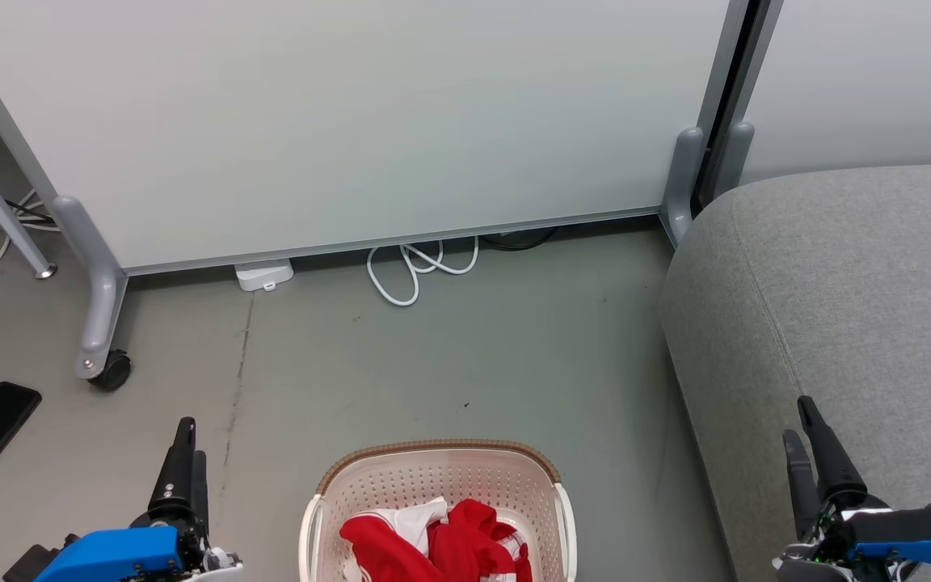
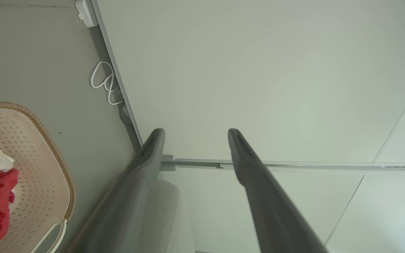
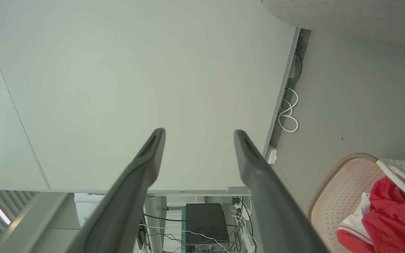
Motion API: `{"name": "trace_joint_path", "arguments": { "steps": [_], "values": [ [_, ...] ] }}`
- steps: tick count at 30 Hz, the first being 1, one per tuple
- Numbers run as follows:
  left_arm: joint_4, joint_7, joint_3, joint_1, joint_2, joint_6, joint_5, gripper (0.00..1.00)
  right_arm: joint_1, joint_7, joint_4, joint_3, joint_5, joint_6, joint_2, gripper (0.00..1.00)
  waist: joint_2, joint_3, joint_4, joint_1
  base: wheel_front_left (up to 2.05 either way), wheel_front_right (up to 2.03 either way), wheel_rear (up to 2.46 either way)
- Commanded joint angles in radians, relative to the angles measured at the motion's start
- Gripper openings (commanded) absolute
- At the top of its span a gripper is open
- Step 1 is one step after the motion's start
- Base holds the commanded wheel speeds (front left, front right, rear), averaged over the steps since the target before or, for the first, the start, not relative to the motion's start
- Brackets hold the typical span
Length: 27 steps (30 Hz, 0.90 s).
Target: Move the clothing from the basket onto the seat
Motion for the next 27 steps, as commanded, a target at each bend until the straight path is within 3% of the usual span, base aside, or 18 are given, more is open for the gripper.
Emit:
{"name": "trace_joint_path", "arguments": {
  "steps": [1,16,27],
  "values": [
    [-0.023,-0.013,-0.004,-0.027,0.007,0.007,0.033,1.0,-0.017,-0.012,-0.021,0.001,-0.046,0.001,-0.004,1.0,0.0,0.0,0.0,0.0,0.0,0.0,0.0],
    [-0.058,-0.078,-0.054,-0.024,0.013,0.03,0.415,1.0,-0.017,-0.078,-0.061,0.019,-0.463,0.002,-0.005,1.0,0.0,0.0,0.002,0.0,0.0,0.0,0.0],
    [-0.081,-0.12,-0.102,-0.017,0.037,0.044,0.66,1.0,-0.015,-0.119,-0.064,0.029,-0.674,0.002,-0.006,1.0,0.0,0.0,0.006,0.0,0.0,0.0,0.0]
  ]
}}
